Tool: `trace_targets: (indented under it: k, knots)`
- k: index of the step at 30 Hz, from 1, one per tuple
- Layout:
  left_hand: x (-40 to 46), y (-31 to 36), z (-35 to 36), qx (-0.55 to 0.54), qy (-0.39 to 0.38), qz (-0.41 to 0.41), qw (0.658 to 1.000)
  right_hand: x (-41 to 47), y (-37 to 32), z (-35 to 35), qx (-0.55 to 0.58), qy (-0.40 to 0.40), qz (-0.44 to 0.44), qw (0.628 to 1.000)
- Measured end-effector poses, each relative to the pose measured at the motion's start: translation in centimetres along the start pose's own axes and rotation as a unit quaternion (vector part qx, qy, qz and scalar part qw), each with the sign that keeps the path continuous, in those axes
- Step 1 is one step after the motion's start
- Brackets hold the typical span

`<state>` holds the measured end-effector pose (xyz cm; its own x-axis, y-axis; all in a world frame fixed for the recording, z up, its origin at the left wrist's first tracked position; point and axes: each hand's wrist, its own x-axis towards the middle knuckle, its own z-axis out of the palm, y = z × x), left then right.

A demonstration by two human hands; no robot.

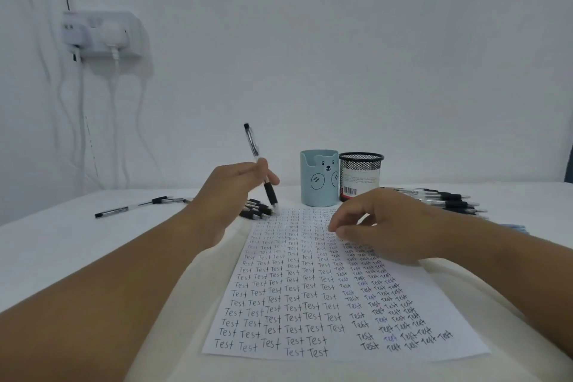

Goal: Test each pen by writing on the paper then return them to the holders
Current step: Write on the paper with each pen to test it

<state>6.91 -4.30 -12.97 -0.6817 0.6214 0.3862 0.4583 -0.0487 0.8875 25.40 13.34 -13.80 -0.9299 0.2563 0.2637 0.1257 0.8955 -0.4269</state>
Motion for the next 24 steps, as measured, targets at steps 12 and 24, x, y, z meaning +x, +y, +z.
trace_targets:
  k: [12, 24]
  knots:
    - [-0.1, 1.7, -0.3, -0.515, -0.037, -0.148, 0.844, -0.2, 0.0, 0.1, 0.001, -0.002, 0.017, 1.000]
    - [-0.7, 2.2, 0.7, -0.562, -0.037, -0.108, 0.819, -0.1, -0.1, 0.1, -0.010, 0.076, -0.043, 0.996]
